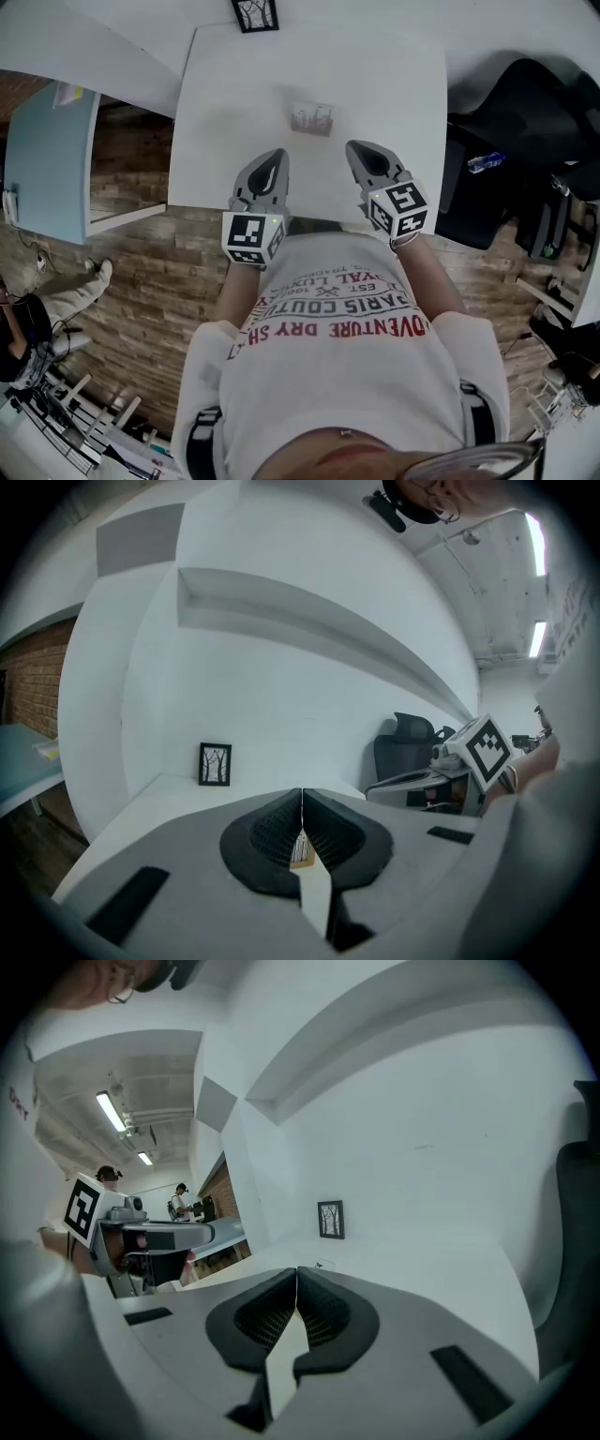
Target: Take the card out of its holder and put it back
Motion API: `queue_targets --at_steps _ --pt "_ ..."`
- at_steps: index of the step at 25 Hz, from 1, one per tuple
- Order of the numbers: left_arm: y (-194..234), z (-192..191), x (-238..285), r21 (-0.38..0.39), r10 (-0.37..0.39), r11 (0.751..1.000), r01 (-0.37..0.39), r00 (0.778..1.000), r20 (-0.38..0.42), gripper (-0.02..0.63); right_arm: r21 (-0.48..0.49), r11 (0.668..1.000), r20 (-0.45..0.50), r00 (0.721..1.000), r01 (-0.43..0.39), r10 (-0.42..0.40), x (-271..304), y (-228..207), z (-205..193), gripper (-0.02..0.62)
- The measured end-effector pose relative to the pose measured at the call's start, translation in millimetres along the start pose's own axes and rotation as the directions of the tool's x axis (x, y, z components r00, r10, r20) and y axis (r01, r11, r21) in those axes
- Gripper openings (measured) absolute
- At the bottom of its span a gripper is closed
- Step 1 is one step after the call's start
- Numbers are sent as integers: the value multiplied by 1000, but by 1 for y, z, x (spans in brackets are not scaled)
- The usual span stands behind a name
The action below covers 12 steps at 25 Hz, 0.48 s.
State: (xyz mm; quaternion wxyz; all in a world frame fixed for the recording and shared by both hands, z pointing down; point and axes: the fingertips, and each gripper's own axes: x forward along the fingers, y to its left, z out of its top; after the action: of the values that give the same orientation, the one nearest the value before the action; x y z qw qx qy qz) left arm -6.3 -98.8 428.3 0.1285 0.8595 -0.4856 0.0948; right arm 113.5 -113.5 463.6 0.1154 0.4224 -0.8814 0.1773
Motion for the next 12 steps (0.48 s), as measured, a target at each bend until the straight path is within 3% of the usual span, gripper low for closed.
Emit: queue_targets --at_steps 6,12 --pt "28 -9 34 4 -32 999 32 997 -70 25 11 1000 16 1000 27 -27 31 -20 0 25" --pt "46 -14 55 -29 -73 997 71 994 -76 25 -69 994 -52 996 -81 78 71 -31 -15 40"
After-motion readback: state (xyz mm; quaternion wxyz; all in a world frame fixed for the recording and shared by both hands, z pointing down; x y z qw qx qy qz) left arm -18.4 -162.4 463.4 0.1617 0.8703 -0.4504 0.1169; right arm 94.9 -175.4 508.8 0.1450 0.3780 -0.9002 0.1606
